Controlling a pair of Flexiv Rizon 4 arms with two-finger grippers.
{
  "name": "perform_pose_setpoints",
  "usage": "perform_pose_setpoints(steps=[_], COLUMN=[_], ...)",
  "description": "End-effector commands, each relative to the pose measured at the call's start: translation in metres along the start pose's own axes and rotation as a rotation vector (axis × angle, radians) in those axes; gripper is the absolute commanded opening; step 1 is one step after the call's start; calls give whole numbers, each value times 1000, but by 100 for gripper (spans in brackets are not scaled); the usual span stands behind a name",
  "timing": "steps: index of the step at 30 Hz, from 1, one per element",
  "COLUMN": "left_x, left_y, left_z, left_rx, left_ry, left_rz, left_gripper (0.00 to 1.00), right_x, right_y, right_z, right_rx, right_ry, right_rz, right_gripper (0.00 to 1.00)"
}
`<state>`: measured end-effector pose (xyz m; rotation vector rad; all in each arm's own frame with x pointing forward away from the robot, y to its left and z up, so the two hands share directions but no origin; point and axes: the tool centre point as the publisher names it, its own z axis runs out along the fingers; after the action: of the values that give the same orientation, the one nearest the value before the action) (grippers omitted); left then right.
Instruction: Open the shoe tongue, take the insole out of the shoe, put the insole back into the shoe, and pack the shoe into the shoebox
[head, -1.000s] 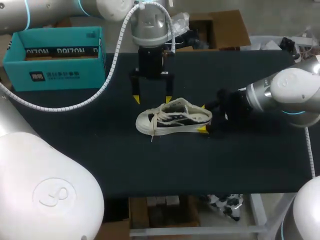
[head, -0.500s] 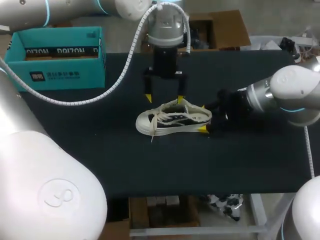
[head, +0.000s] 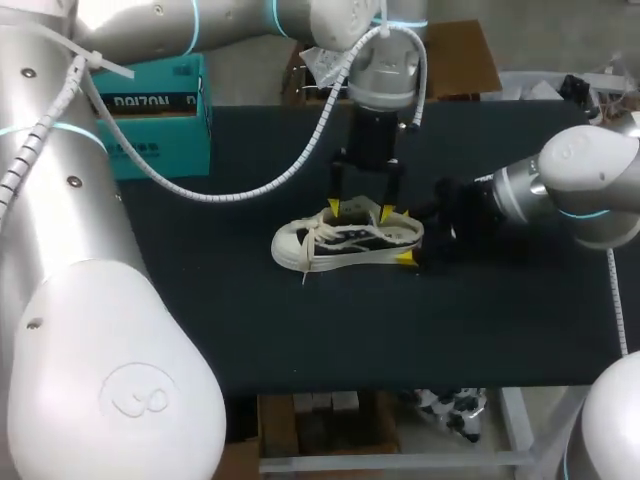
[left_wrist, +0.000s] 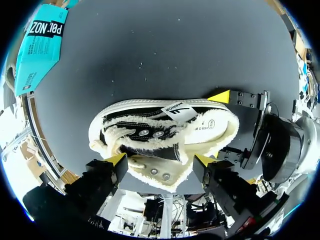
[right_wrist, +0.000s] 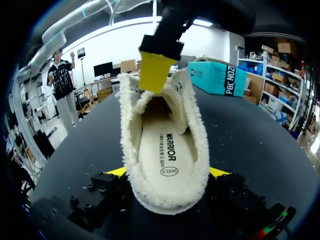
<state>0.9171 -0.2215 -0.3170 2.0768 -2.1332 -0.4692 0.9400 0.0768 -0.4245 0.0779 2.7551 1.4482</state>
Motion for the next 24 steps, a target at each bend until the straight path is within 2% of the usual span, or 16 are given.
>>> perform_pose_setpoints(steps=[1,2,4,5,8,12,14,15,16,21,24], left_x=[8,8,7,6,4,2,1,0,-1,-5,-11], left_y=[-6,-6,-6,-6,-5,-6,-7,-8,-8,-4,4], left_z=[0,1,2,3,6,7,7,7,7,1,-5], left_rx=[-91,-98,-115,-131,-168,-186,-194,-195,-195,-174,-126], left_ry=[-111,-113,-126,-135,-149,-159,-154,-152,-146,-102,-48], left_rz=[-10,-13,-18,-15,-3,-7,-11,-9,-10,12,25], left_gripper=[79,76,51,45,35,30,22,21,0,0,0], right_x=[-3,-3,-3,-3,-3,-3,-3,-3,-3,-3,-3], right_y=[-4,-4,-4,-4,-4,-4,-4,-4,-4,-4,-4], right_z=[3,3,3,3,3,3,3,3,3,3,3], right_rx=[-4,-4,-4,-4,-4,-4,-4,-4,-4,-4,-4], right_ry=[3,3,3,3,3,3,3,3,3,3,3], right_rz=[-1,-1,-1,-1,-1,-1,-1,-1,-1,-1,-1], right_gripper=[0,0,0,0,0,0,0,0,0,0,0])
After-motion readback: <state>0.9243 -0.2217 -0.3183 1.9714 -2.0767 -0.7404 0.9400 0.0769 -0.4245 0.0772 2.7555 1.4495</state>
